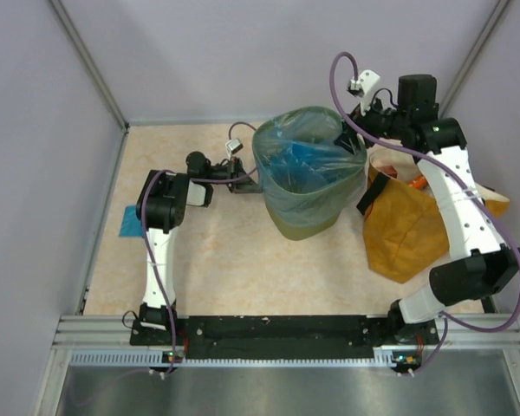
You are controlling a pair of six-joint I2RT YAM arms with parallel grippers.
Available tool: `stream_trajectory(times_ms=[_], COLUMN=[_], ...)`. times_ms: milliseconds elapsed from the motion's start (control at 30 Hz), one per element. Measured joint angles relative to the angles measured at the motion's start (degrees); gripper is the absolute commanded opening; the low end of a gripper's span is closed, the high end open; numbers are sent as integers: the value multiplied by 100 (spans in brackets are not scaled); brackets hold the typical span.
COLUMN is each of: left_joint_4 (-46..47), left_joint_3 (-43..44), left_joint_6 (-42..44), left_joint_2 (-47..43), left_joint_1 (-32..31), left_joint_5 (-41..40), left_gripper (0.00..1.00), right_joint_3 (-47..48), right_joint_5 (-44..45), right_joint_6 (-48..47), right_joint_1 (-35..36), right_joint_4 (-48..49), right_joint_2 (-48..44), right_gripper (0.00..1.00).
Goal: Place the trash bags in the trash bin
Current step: Place the trash bag in the trash bin.
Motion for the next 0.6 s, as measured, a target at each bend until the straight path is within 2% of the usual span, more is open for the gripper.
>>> stream_trajectory(times_ms=[267,433,600], left_joint_4=[-13,-13,-13], left_joint_3=[-2,-2,-2], left_joint_6=[-50,22,44], left_joint_2=[120,120,120], left_joint_1=[-4,-4,-4], left_joint_5=[-33,-33,-33], left_gripper=[0,0,0], right_joint_3=[0,4,4], right_joint_5=[-391,-223,136], right_joint_6=[-105,-332,-597], right_joint_1=[461,951,1058], right_joint_4=[-11,-37,-70], right_joint_2=[0,68,367], right_gripper=[66,55,49])
